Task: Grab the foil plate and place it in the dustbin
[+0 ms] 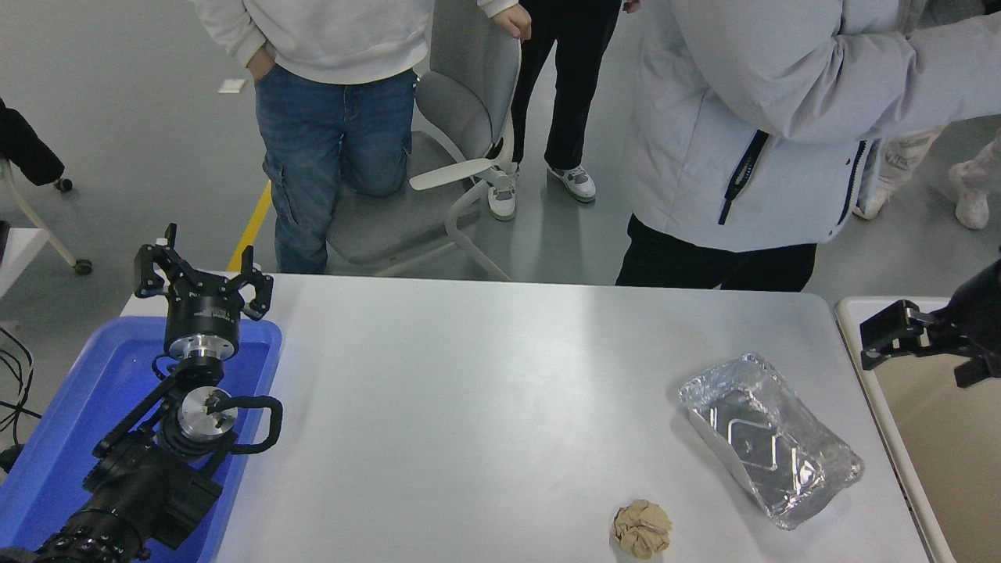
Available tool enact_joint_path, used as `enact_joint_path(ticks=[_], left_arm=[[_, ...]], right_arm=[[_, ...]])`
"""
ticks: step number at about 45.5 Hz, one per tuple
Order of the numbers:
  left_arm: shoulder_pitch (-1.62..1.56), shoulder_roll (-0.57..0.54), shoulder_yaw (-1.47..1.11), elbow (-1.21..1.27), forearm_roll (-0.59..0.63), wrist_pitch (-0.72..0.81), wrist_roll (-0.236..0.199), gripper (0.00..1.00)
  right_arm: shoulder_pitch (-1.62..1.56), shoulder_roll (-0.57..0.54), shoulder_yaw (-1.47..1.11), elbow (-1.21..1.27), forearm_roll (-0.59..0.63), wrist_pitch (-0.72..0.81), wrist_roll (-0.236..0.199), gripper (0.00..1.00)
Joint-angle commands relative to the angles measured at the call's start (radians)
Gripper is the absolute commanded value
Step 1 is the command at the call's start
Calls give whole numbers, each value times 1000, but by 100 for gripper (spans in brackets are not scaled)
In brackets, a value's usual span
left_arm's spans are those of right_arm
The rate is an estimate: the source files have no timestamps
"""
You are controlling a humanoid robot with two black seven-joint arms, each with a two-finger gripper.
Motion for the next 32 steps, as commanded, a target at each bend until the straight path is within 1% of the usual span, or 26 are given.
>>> enact_joint_path(ticks=[1,8,19,32], left_arm=[[0,1,1,0,0,0,0,99],[0,1,1,0,0,0,0,99],[0,1,1,0,0,0,0,99],[0,1,1,0,0,0,0,99]], right_arm=[[-100,-56,13,-33,-1,-56,-11,100],[-166,-50,16,-30,79,-102,-9,100],[-243,-18,39,-23,159,-185,-9,100],[-392,-18,126,-19,194,-265,-8,100]])
